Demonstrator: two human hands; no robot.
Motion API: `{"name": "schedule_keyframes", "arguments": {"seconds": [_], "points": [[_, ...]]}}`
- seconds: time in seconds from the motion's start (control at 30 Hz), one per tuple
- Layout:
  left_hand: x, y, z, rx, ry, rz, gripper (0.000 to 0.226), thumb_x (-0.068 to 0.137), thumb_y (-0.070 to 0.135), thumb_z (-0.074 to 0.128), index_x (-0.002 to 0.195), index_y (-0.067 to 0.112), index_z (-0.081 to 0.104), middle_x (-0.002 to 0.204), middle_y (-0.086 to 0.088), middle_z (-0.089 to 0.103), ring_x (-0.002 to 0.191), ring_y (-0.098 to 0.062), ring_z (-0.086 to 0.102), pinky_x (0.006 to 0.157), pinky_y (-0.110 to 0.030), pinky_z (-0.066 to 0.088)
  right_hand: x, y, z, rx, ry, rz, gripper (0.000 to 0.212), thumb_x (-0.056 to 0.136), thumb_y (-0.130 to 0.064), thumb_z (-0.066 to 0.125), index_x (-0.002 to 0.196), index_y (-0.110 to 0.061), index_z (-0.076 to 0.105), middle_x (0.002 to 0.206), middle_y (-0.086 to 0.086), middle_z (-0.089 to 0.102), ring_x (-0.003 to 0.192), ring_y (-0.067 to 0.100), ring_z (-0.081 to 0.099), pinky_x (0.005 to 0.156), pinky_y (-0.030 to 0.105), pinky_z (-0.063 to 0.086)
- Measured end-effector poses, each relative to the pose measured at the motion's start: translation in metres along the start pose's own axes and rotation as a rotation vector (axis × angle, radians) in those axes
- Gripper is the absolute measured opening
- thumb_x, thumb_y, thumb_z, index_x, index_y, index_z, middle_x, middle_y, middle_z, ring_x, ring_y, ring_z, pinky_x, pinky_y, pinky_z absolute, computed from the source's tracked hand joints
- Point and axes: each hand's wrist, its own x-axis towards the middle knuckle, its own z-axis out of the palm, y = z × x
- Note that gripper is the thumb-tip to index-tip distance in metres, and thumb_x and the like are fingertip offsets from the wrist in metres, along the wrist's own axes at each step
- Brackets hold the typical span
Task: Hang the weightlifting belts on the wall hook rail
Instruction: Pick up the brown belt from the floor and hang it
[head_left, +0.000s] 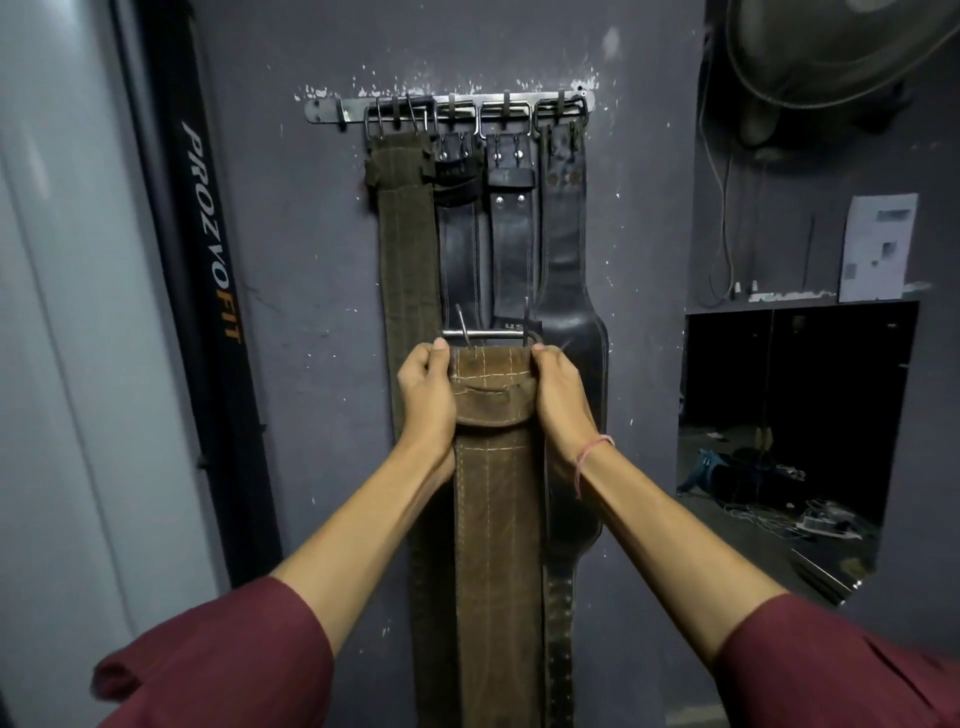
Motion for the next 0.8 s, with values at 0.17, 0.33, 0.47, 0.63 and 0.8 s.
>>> {"name": "schedule_keyframes", "arguments": {"seconds": [0.17,0.33,0.47,0.63,0.8], "points": [[0.023,0.008,-0.004,0.160,0.167,0.242,0.028,0.104,0.018,0.039,0.084,0.010,0.057,0.074,-0.001,0.056,0.072,-0.013,0.053,0.067,-0.024,0.043,0.030,-0.019,0.030,-0.096,0.087,-0.256,0.033,0.105,-0.025,0.033,0.075,-0.020,0.047,0.071,-0.005,0.048,0.066,0.006,0.047,0.067,0.024,0.042],[0.075,0.030,-0.011,0.357,0.370,0.340,0.035,0.105,0.030,0.036,0.078,0.013,0.052,0.064,0.007,0.052,0.063,-0.012,0.048,0.060,-0.031,0.035,0.069,-0.042,0.076,-0.136,0.160,-0.435,0.032,0.105,-0.027,0.035,0.077,-0.017,0.050,0.066,-0.006,0.048,0.062,0.008,0.046,0.063,0.029,0.040],[0.135,0.053,-0.016,0.403,0.457,0.453,0.044,0.104,0.029,0.038,0.061,0.021,0.035,0.058,0.005,0.043,0.055,-0.007,0.039,0.050,-0.029,0.024,0.115,-0.072,0.117,-0.143,0.242,-0.530,0.037,0.103,-0.027,0.039,0.069,-0.015,0.046,0.058,-0.008,0.044,0.057,0.010,0.041,0.059,0.033,0.031],[0.222,0.088,-0.020,0.382,0.463,0.483,0.045,0.104,0.029,0.037,0.061,0.016,0.039,0.060,0.003,0.045,0.053,-0.008,0.039,0.044,-0.026,0.027,0.182,-0.111,0.166,-0.150,0.335,-0.577,0.047,0.102,-0.025,0.043,0.056,-0.019,0.034,0.054,-0.006,0.039,0.055,0.009,0.034,0.056,0.030,0.016],[0.303,0.114,-0.022,0.390,0.433,0.534,0.042,0.103,0.028,0.035,0.070,0.008,0.051,0.078,-0.015,0.062,0.067,-0.028,0.056,0.053,-0.029,0.032,0.243,-0.141,0.204,-0.120,0.414,-0.589,0.045,0.102,-0.024,0.043,0.057,-0.014,0.042,0.054,-0.003,0.041,0.052,0.009,0.035,0.054,0.031,0.015]]}}
